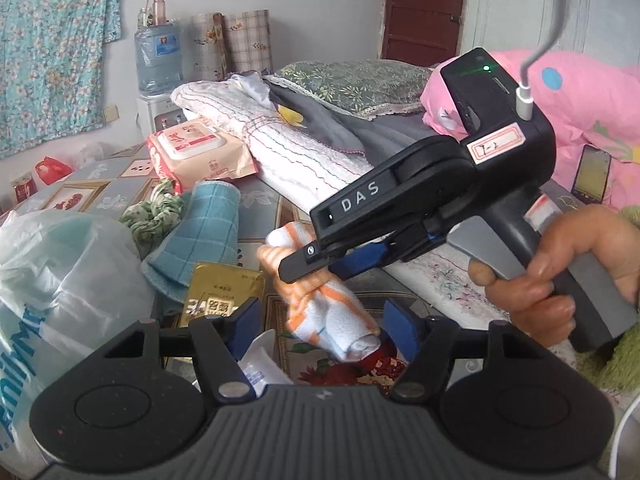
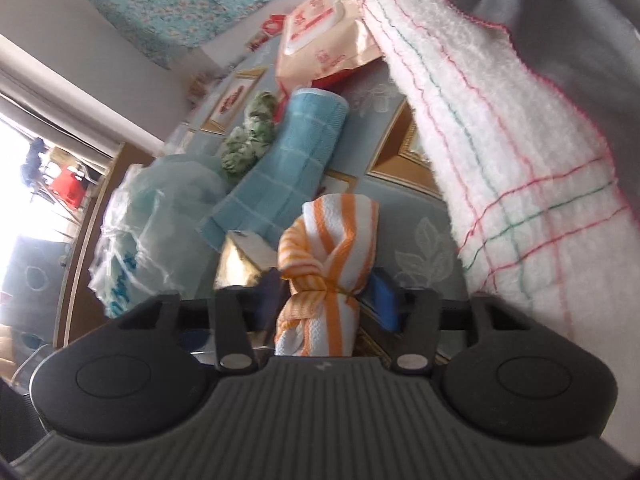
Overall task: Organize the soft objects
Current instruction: 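Lift the striped towel and carry it toward the box, then lower the striped towel into the box and open the right gripper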
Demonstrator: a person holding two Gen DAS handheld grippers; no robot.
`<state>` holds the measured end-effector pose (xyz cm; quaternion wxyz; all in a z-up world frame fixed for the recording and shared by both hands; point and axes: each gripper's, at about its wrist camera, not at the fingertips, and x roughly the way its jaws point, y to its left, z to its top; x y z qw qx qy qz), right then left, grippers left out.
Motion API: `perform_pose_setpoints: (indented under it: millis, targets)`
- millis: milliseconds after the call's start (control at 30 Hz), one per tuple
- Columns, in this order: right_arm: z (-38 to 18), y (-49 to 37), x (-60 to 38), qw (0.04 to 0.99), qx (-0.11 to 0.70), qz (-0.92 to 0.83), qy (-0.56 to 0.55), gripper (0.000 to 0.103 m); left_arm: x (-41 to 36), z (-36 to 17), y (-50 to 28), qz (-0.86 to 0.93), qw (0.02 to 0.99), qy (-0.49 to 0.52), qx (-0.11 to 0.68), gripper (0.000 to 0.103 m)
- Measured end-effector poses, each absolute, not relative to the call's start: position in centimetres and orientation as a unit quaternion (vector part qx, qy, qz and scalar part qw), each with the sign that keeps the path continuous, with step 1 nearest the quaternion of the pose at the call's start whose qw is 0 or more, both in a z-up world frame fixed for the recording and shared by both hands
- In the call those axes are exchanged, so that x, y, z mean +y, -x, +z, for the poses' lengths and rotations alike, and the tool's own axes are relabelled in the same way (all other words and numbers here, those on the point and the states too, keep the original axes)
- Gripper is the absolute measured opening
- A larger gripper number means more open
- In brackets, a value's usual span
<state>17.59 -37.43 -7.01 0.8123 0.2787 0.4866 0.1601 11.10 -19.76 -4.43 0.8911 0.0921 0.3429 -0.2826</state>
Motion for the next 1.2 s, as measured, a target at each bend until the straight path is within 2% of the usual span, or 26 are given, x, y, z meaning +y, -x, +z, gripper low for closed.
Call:
perform_pose_setpoints:
  millis: [200, 400, 600, 933, 1200]
  targets:
    - [-6.5, -15.8, -38.2, 0.814, 0.458, 0.163, -0.318, 0.033, -20.6, -4.5, -11.4, -0.283, 0.89, -0.104, 0.344, 0.067]
    - [-2.3, -13.2, -37.7, 0.847, 0.407, 0.174, -0.293, 0.032, -20.3, -3.8, -10.8, -0.281, 0.893, -0.096, 0.338, 0.055]
    - [1.6, -11.2, -36.1, 0.867, 0.37, 0.199, -0.268, 0.031, -18.0, -0.8, -8.5, -0.272, 0.912, -0.073, 0.298, 0.053]
    - [6.4, -12.4, -27.2, 0.849, 0.334, 0.331, -0.24, 0.03, -8.3, 4.0, -4.0, -0.163, 0.956, -0.015, 0.242, 0.05]
    - [7.7, -17.0, -15.1, 0.788, 0.358, 0.434, -0.25, 0.029, 2.0, 6.9, -4.0, -0.052, 0.966, -0.012, 0.253, 0.049]
